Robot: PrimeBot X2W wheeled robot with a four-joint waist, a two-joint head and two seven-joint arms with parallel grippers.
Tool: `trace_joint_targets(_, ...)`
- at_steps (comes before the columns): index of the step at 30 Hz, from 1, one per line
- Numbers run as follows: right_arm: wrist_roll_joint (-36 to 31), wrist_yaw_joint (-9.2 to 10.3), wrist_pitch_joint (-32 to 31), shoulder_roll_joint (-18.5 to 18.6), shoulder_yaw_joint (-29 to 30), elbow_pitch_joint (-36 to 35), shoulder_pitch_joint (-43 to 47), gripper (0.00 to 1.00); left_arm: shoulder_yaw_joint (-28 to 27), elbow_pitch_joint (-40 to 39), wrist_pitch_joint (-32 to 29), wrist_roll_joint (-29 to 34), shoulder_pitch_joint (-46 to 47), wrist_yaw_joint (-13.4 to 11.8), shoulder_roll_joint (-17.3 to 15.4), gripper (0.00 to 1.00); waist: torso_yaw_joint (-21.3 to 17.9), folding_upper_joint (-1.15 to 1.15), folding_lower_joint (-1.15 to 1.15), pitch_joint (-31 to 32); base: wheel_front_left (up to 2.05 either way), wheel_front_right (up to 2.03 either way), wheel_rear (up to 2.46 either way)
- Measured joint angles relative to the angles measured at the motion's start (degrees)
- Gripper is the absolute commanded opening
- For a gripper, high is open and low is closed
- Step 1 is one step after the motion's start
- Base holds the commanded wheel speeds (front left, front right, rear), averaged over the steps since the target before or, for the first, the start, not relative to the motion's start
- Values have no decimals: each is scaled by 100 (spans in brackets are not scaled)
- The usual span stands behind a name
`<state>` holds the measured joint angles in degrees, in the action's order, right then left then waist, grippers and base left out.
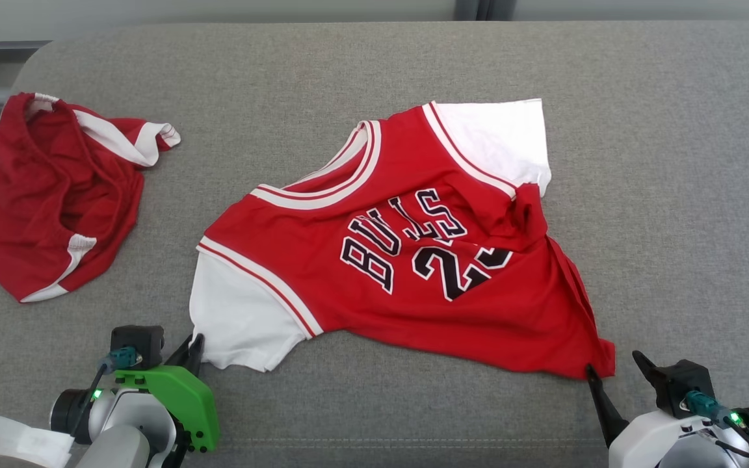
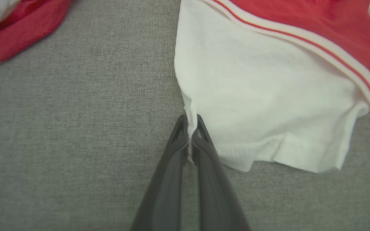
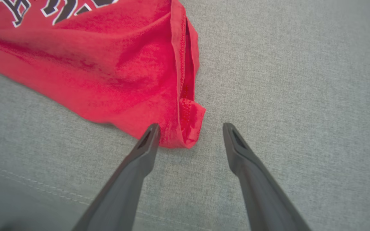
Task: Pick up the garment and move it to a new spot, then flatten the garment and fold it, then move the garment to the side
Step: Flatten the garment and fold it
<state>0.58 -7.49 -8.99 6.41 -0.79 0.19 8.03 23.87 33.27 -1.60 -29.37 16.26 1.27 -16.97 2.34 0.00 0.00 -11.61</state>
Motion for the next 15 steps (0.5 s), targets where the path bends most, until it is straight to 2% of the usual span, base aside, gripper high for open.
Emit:
trace_joint_targets(5,-279,-1,24,359,-235,-170,21,100,4,13,18,-43,8,0,8,0,-13,0,0,-12,0,0,0)
trace_joint_targets(10,-227,-1,0,736,-481,-81,3,100,12,32,27,-86,37,-2,15,0,11,0,0,-28,0,0,0)
trace_joint_targets(11,-194,-1,5,778,-519,-41,-12,76,13,41,42,-86,46,-2,16,0,15,0,0,-34,0,0,0)
trace_joint_targets(13,-120,-1,38,835,-569,56,-55,56,15,49,52,-98,57,-3,23,0,25,0,0,-43,0,0,0)
trace_joint_targets(14,-102,-1,75,846,-587,109,-89,56,19,53,66,-105,59,-8,26,0,31,0,0,-47,0,0,0)
trace_joint_targets(15,-68,-1,93,850,-609,157,-129,43,21,56,68,-113,64,-10,32,0,38,0,0,-52,0,0,0)
